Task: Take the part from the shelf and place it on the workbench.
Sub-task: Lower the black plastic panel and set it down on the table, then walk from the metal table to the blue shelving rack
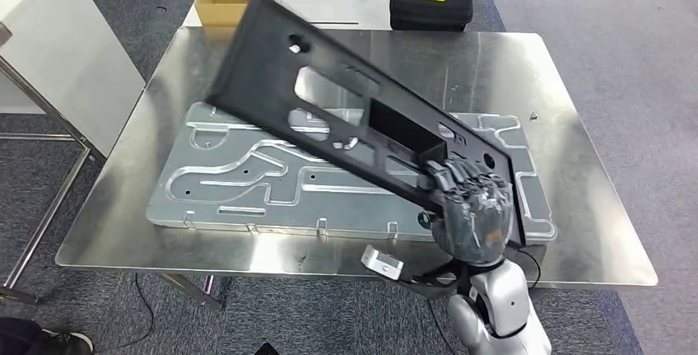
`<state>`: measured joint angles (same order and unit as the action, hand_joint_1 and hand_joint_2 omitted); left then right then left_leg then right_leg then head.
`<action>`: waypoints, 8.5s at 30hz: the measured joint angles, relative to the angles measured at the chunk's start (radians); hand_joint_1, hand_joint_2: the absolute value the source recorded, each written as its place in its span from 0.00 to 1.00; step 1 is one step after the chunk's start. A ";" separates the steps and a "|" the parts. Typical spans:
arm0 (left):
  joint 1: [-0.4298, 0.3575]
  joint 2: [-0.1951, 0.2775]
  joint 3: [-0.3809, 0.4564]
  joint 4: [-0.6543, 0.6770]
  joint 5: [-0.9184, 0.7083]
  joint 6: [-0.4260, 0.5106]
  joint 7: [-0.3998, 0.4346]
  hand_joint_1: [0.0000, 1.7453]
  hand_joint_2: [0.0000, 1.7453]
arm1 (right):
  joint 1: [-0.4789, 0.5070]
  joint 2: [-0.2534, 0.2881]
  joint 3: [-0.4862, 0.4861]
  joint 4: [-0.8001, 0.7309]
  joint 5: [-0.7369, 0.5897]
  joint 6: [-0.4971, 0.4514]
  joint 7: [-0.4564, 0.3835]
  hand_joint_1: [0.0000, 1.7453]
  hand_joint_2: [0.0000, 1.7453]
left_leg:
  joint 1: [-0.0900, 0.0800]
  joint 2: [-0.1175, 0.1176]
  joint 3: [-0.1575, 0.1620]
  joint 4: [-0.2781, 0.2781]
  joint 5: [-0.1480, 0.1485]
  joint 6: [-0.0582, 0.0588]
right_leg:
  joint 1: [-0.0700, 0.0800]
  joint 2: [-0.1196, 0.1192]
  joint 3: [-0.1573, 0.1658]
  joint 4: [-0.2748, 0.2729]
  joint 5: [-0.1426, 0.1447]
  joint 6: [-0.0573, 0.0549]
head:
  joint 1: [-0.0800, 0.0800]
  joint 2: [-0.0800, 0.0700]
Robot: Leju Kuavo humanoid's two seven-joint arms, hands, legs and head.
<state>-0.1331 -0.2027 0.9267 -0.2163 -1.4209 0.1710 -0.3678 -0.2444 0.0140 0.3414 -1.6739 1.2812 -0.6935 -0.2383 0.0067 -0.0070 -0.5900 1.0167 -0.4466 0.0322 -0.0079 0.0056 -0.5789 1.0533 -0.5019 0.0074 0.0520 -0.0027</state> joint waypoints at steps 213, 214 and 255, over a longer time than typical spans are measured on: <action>0.055 0.002 0.000 0.002 0.172 0.163 0.020 0.00 0.00 | 0.555 0.102 -0.224 -0.277 -0.779 -0.003 -0.347 0.00 0.00 | -0.015 0.014 0.187 -0.072 -0.113 0.009 | 0.004 -0.020 -0.053 -0.036 0.103 -0.005 | -0.010 0.000; 0.056 0.002 0.000 0.002 0.172 0.163 0.020 0.00 0.00 | 0.557 0.102 -0.224 -0.277 -0.780 -0.003 -0.347 0.00 0.00 | -0.014 0.016 0.179 -0.074 -0.101 0.014 | 0.004 -0.018 -0.057 -0.033 0.099 0.001 | -0.009 0.000; 0.059 0.001 0.001 0.003 0.171 0.161 0.021 0.00 0.00 | 0.579 0.105 -0.233 -0.272 -0.794 -0.004 -0.327 0.00 0.00 | -0.024 0.020 0.015 -0.008 -0.021 0.029 | 0.002 -0.010 0.018 0.089 -0.020 0.003 | -0.010 0.000</action>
<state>-0.0743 -0.2017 0.9277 -0.2136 -1.2501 0.3319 -0.3471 0.3342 0.1194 0.1080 -1.9460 0.4869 -0.6973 -0.5652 -0.0176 0.0133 -0.5753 1.0086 -0.4675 0.0610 -0.0059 -0.0042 -0.5607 1.1426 -0.5219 0.0106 0.0422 -0.0027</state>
